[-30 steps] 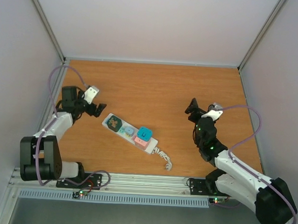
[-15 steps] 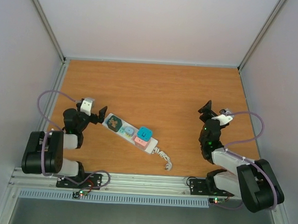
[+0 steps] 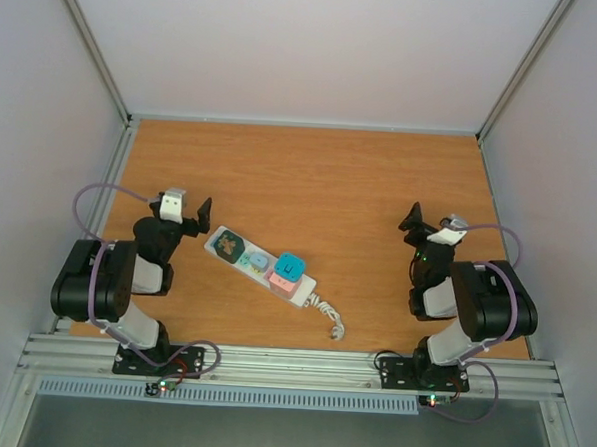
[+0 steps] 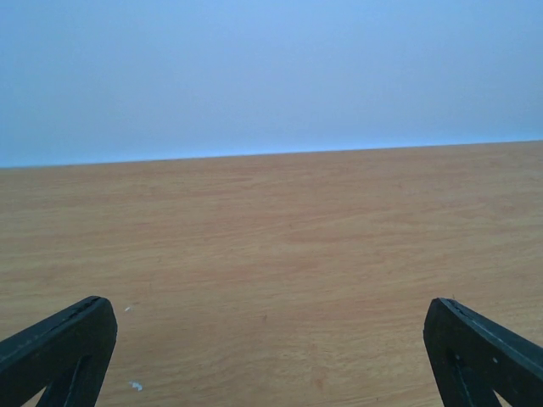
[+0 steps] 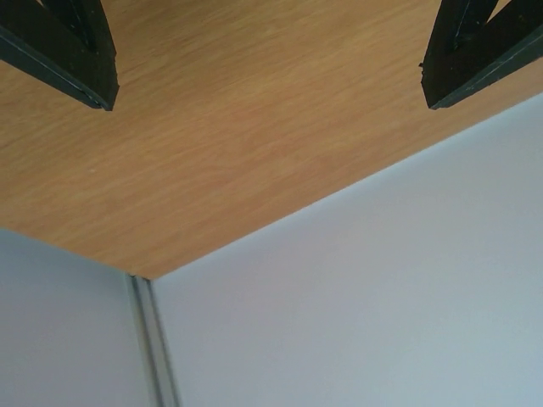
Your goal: Insert the plug
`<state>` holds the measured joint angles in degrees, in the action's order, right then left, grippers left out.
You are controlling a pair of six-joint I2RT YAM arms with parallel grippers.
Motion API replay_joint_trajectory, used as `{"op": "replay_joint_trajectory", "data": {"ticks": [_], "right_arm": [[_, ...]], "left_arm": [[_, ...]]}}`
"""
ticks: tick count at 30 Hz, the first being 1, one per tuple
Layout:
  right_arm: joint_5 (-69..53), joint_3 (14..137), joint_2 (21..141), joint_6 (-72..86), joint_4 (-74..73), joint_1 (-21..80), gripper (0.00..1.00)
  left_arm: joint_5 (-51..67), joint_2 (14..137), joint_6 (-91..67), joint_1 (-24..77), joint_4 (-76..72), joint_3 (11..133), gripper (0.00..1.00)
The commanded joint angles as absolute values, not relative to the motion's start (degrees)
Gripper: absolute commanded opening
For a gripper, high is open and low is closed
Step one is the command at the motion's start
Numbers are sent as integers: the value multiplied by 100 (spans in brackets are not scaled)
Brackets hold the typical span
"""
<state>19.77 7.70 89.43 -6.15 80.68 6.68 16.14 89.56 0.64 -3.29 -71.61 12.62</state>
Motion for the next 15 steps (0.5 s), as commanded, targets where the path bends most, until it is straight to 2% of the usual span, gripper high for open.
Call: {"op": "replay_joint_trajectory", "data": {"ticks": [1, 2, 3, 5, 15], "right_arm": [[577, 1121, 9032, -324, 8029, 162, 99], [573, 1391, 9073, -272, 7451, 144, 99], [559, 1268, 9196, -325, 8042, 136, 98], [661, 1339, 9045, -268, 7686, 139, 98], [667, 1306, 9098, -276, 7845, 138, 98]], "left_arm": [[1325, 8959, 192, -286, -7546, 1301, 100], [1329, 8936, 179, -289, -7489, 1313, 100], [1322, 8940, 184, -290, -7495, 1313, 100], [1327, 8944, 176, -290, -7521, 1308, 100], [1319, 8953, 178, -290, -7504, 1314, 100]]}}
